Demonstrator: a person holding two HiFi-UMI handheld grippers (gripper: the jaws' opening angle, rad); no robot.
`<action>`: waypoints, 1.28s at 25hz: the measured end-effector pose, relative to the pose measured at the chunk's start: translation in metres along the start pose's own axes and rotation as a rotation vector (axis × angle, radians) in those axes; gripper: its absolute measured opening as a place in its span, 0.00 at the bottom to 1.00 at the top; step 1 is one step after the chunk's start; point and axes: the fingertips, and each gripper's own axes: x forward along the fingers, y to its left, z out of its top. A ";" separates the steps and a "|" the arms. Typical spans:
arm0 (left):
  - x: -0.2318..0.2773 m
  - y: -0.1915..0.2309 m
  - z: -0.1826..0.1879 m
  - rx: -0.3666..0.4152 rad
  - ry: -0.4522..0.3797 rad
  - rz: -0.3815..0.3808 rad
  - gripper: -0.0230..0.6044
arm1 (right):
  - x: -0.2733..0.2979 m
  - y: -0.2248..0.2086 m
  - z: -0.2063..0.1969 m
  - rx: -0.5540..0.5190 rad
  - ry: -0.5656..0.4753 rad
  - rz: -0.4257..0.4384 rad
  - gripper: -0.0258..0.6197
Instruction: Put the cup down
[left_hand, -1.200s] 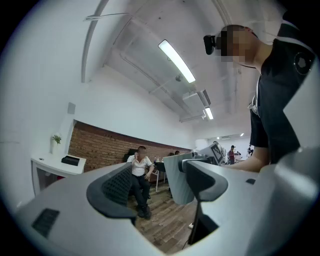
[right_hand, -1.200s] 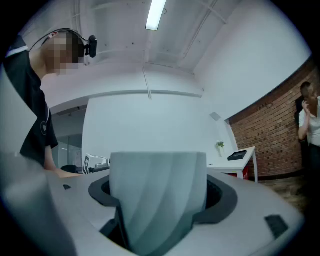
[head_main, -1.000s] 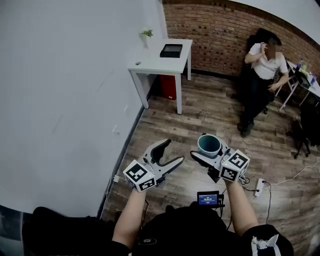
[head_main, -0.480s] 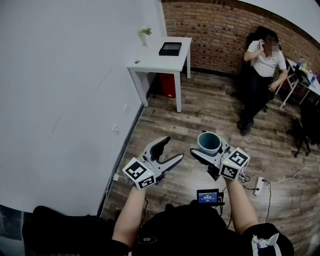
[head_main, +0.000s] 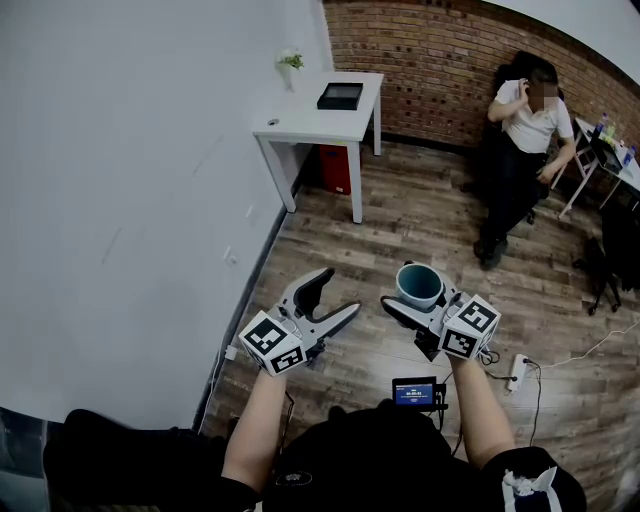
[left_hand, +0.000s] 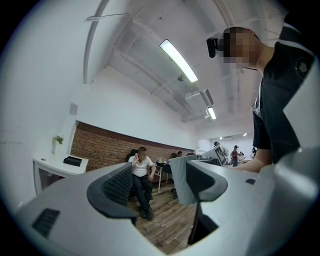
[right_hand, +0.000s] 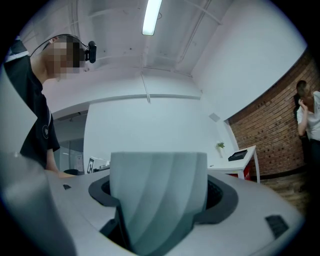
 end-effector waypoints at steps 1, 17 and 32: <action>0.000 0.001 0.000 0.002 0.002 0.001 0.58 | -0.001 -0.001 0.000 -0.002 -0.001 -0.004 0.65; 0.045 0.017 0.002 -0.022 -0.002 0.029 0.53 | -0.044 -0.066 0.006 0.035 -0.003 -0.044 0.65; 0.105 0.192 -0.034 -0.086 0.025 0.048 0.53 | 0.060 -0.202 -0.008 0.076 0.070 -0.091 0.65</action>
